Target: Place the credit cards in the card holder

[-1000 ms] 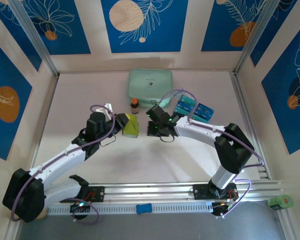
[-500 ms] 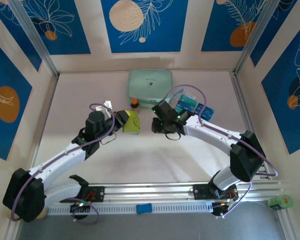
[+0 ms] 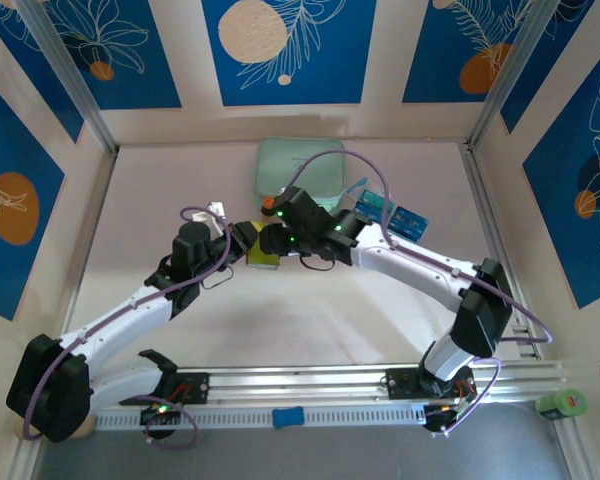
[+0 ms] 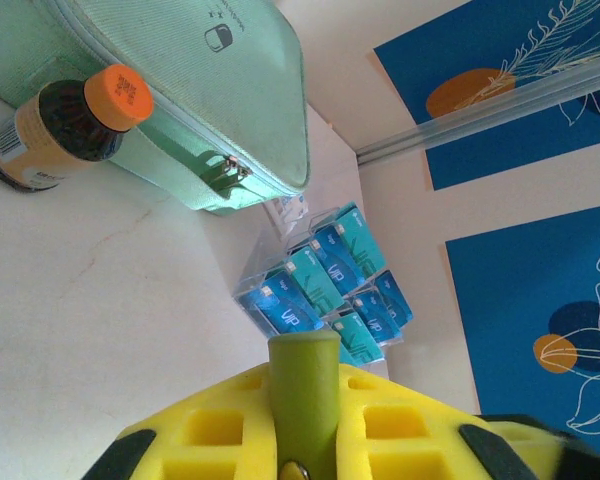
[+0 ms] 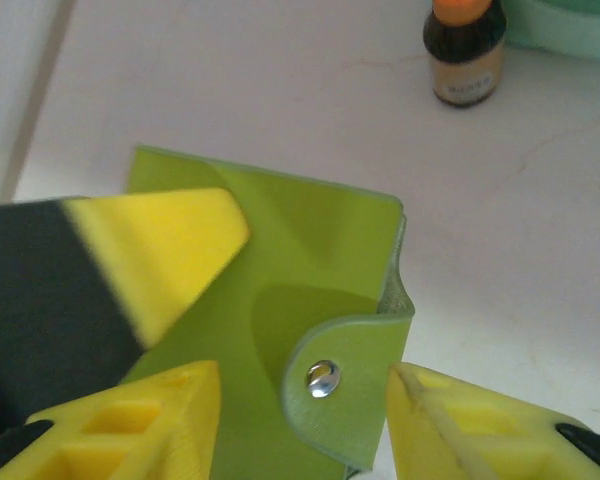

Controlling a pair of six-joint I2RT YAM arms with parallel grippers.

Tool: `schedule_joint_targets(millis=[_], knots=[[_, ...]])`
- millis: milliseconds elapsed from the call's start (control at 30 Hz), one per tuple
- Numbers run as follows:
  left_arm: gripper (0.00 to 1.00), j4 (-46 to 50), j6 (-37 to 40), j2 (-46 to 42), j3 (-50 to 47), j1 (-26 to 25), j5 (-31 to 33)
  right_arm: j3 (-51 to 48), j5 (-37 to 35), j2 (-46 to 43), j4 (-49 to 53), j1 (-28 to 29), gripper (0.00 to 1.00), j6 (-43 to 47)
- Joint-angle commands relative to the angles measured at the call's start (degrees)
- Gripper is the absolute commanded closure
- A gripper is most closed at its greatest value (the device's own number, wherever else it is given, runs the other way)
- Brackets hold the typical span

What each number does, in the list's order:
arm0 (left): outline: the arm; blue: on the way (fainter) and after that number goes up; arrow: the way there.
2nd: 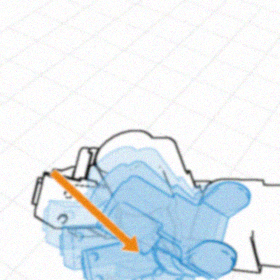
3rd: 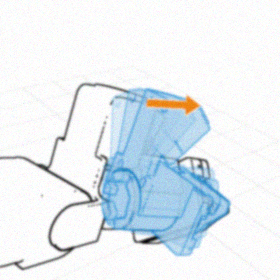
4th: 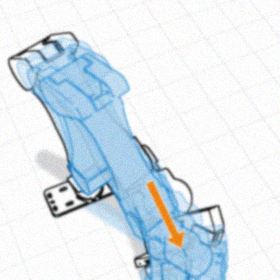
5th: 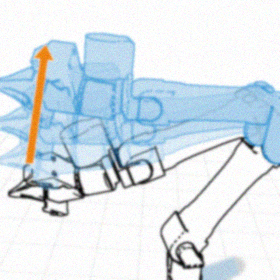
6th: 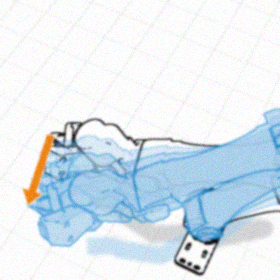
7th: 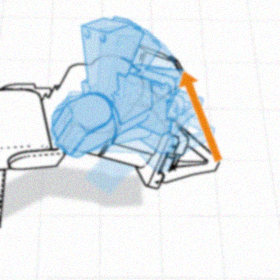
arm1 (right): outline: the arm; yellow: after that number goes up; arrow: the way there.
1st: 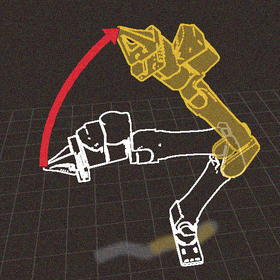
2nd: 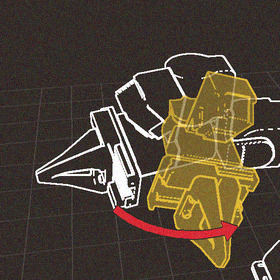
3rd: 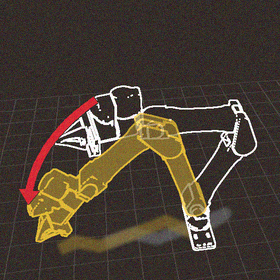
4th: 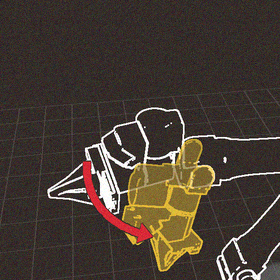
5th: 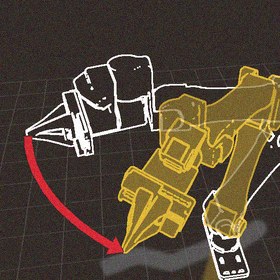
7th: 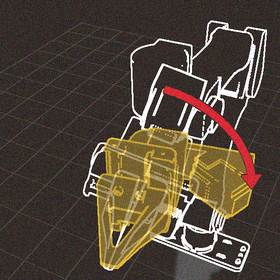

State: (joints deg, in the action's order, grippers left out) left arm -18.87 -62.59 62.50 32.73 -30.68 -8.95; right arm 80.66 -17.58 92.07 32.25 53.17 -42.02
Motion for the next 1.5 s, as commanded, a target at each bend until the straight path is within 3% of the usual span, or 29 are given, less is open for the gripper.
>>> schedule_joint_targets(millis=[0,300,467,633,800,900,1000,1467], knots=[[1.0,-1.2,0.8,-0.4,2.3,-0.7,-0.5,-0.8,-0.3,2.6,0.7,0.3,0.55,-1.4],[1.0,-1.5,0.8,-0.3,2.6,-0.9,-0.4,-6.6,-3.9,5.0,0.3,-0.8,0.78,-4.4],[1.0,-1.6,0.7,0.1,2.9,-1.0,-0.4,-7.3,-2.2,6.0,-0.6,-0.6,0.83,-5.3],[1.0,-2.1,0.6,0.3,2.9,-1.2,-0.3,-7.4,-1.2,7.3,-1.0,0.2,1.0,-5.7],[1.0,-2.6,0.2,0.6,3.2,-1.4,-0.2,-10.0,-5.5,11.1,0.5,1.5,1.0,-6.4],[1.0,-3.3,-0.4,0.7,3.9,-1.5,-0.6,-13.4,-6.8,15.7,1.8,-1.2,1.0,-8.3],[1.0,-3.0,-0.4,0.2,4.5,-1.5,-0.9,-17.3,-7.0,14.2,-1.0,-2.0,1.0,-8.3],[1.0,-7.4,-5.4,-2.6,4.4,-1.5,1.0,-17.7,-4.8,13.8,-2.2,-6.1,1.0,-6.3]])
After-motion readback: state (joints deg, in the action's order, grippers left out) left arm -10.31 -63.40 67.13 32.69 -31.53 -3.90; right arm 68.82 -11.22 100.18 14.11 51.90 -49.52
